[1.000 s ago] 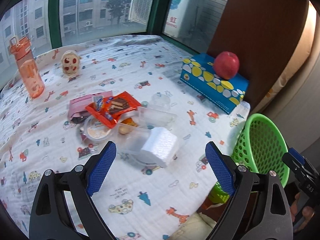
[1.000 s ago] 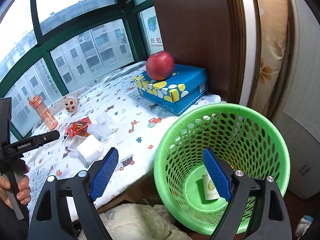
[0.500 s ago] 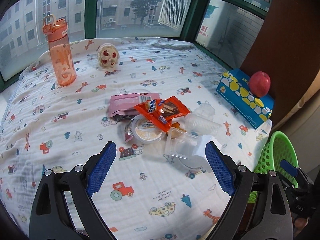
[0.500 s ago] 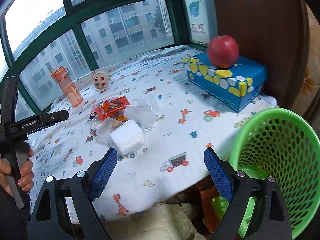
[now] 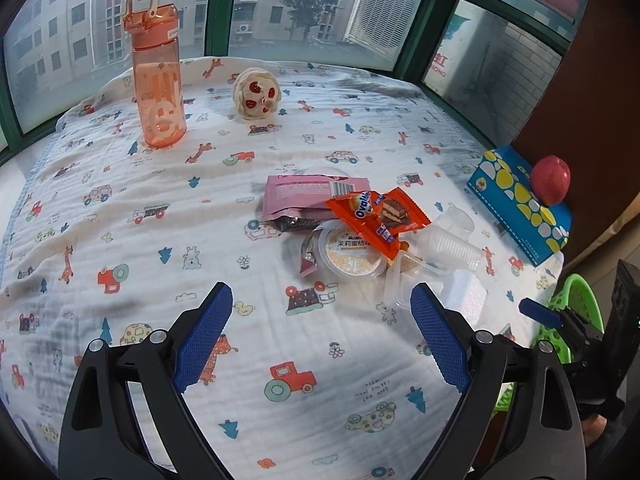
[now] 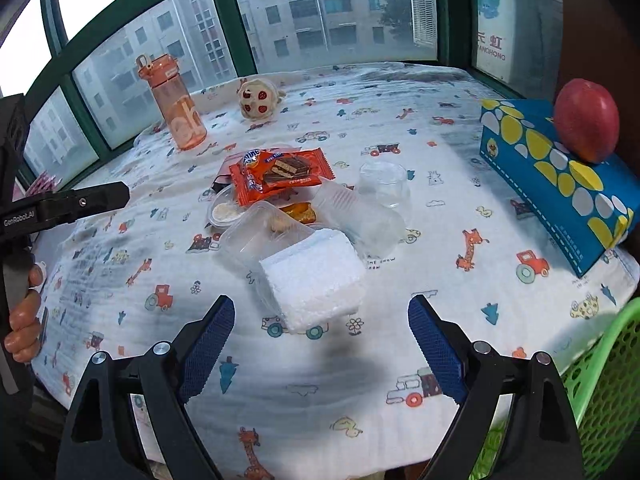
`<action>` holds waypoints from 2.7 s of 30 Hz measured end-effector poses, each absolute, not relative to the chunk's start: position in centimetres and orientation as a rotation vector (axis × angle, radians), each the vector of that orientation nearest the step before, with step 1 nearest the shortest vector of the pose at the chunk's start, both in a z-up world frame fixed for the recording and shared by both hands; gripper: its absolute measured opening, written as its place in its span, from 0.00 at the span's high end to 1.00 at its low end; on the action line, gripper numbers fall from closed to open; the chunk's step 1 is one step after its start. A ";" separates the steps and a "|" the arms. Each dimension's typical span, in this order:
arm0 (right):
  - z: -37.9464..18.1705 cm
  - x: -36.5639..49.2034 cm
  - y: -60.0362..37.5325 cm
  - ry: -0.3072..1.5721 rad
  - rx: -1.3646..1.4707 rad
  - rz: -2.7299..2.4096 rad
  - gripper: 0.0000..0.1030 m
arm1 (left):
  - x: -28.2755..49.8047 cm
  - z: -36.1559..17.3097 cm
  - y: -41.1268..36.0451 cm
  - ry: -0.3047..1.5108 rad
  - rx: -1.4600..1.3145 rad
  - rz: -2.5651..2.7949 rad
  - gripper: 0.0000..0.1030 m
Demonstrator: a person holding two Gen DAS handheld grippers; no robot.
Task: Collect trash
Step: 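Grasp the white foam block with the right tool while the left tool approaches the Ovaltine wrapper, then carry the foam block with the right tool into the green basket while the left tool grasps the Ovaltine wrapper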
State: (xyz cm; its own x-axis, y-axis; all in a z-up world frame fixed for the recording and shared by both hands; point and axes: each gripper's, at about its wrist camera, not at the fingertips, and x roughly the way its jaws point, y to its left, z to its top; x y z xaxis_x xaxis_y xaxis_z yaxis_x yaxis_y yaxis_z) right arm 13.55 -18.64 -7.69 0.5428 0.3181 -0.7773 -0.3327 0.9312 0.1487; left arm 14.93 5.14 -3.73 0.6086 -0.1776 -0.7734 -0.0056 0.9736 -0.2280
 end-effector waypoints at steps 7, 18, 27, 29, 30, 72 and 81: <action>-9.7 16.2 -17.2 0.960 -0.084 0.442 0.17 | 15.3 -4.6 6.2 0.931 -0.232 -0.097 0.14; -11.0 17.7 -16.3 0.991 -0.160 0.467 0.19 | 16.0 -5.7 6.4 0.953 -0.234 -0.101 0.14; -9.7 16.6 -17.3 0.961 -0.108 0.464 0.35 | 16.4 -5.9 5.9 0.957 -0.229 -0.109 0.14; -8.7 15.8 -18.0 0.940 -0.084 0.453 0.35 | 16.5 -5.8 5.6 0.956 -0.224 -0.116 0.14; -8.2 15.4 -18.4 0.928 -0.075 0.446 0.35 | 16.6 -5.8 5.4 0.955 -0.220 -0.118 0.14; -4.1 4.9 -30.1 0.816 0.231 0.165 0.34 | 26.7 -9.4 1.5 0.997 -0.336 -0.174 0.90; -3.4 3.3 -31.9 0.776 0.244 0.115 0.34 | 24.2 -7.0 0.6 0.946 -0.318 -0.232 0.92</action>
State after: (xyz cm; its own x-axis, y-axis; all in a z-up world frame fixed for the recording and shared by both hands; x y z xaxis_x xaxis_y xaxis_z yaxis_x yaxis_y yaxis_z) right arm 3.31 -31.88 -3.35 0.7095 0.1919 -0.6780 -0.0132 0.9656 0.2595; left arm 24.16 0.56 -6.98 0.5654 -0.3313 -0.7554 0.0559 0.9291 -0.3656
